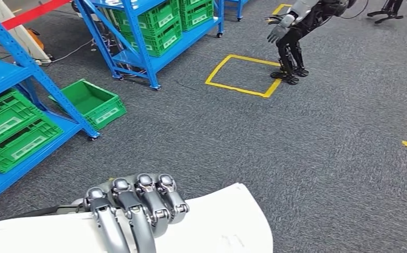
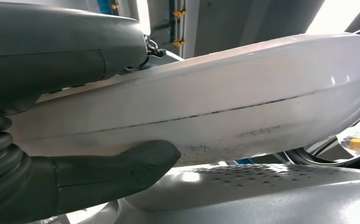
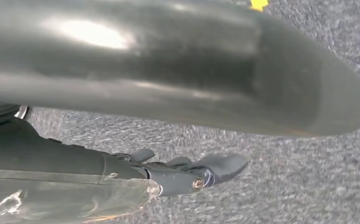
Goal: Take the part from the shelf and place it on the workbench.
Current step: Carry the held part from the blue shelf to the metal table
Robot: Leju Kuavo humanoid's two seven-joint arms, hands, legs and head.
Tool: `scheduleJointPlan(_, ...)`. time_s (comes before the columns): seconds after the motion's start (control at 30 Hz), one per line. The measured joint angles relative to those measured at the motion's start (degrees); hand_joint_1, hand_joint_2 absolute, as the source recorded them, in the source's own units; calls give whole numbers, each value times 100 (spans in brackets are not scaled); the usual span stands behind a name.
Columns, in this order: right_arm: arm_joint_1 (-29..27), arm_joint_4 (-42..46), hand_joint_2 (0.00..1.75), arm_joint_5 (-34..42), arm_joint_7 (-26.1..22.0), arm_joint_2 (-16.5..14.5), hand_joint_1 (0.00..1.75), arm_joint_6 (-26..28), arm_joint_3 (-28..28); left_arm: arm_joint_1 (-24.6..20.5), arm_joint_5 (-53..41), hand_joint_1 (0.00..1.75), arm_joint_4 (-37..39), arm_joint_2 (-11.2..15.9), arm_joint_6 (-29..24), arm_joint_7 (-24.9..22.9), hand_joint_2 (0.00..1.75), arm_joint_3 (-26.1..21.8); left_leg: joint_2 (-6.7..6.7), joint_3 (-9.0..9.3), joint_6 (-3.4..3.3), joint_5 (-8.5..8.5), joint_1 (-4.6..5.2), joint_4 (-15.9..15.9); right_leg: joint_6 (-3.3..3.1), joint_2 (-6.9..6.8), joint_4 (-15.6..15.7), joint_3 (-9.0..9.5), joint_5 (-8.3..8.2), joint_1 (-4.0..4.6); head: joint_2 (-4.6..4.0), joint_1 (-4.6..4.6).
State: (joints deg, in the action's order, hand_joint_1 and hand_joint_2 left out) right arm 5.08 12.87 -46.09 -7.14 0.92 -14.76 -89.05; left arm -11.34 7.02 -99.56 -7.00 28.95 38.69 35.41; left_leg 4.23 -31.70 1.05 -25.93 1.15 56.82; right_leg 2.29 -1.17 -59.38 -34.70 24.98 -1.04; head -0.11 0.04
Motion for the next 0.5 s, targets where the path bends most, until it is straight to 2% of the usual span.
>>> scheduleJointPlan(0.07,8,0,0,30,-14,0,0,2,-1,-5,-7,175,-7,-1,19,0,175,0,-175,-147,65,-236,-26,341,-62,93,7,-5,-16,-17,0,-7)
scheduleJointPlan(0.1,17,0,0,44,-28,0,0,0,-2,-6,-16,175,-9,2,22,0,175,0,-272,-299,90,-415,-36,670,-82,139,7,-10,-22,-21,0,-14)
scheduleJointPlan(0.17,31,0,0,73,-65,-2,0,-7,-2,-3,-39,175,-10,10,17,0,175,0,-339,-696,105,-735,-46,1450,-106,249,7,-25,-29,-23,0,-23)
scheduleJointPlan(0.2,32,0,0,89,-83,-5,0,-13,-2,-2,-46,175,-10,13,14,0,175,0,-342,-818,99,-766,-48,1660,-109,305,6,-28,-31,-23,0,-24)
scheduleJointPlan(0.23,31,0,0,102,-98,-10,0,-21,-2,-1,-50,175,-10,14,12,0,175,0,-349,-847,87,-684,-50,1673,-105,370,6,-29,-36,-24,0,-25)
scheduleJointPlan(0.27,31,0,0,113,-111,-16,0,-31,-2,-2,-50,175,-10,14,11,0,175,0,-370,-758,69,-508,-54,1461,-96,435,6,-28,-42,-26,0,-25)
scheduleJointPlan(0.3,36,0,0,120,-126,-22,0,-42,-2,-3,-50,175,-11,14,11,0,175,0,-428,-588,51,-293,-60,1106,-82,501,7,-27,-50,-31,0,-26)
scheduleJointPlan(0.33,44,0,0,122,-139,-28,0,-53,-2,-6,-49,175,-12,13,11,0,175,0,-543,-389,33,-107,-68,697,-60,565,3,-34,-57,-31,0,-27)
scheduleJointPlan(0.37,54,0,0,125,-155,-33,0,-67,-2,-7,-47,175,-13,13,11,0,175,0,-644,-231,28,-1,-80,369,-32,620,-2,-48,-66,-29,0,-28)
scheduleJointPlan(0.43,52,0,0,129,-187,-42,0,-108,-2,-11,-44,175,-15,9,10,0,175,0,-760,-99,20,46,-84,60,45,707,17,-88,-97,-35,0,-33)
scheduleJointPlan(0.47,39,0,0,131,-202,-46,0,-127,-2,-12,-48,175,-15,5,7,0,175,0,-724,-98,7,54,-84,33,87,747,42,-111,-119,-45,0,-34)
scheduleJointPlan(0.5,22,-1,0,134,-213,-51,0,-139,-2,-16,-57,175,-14,-1,-2,0,175,1,-678,-99,-25,75,-84,15,120,727,46,-129,-124,-54,0,-33)
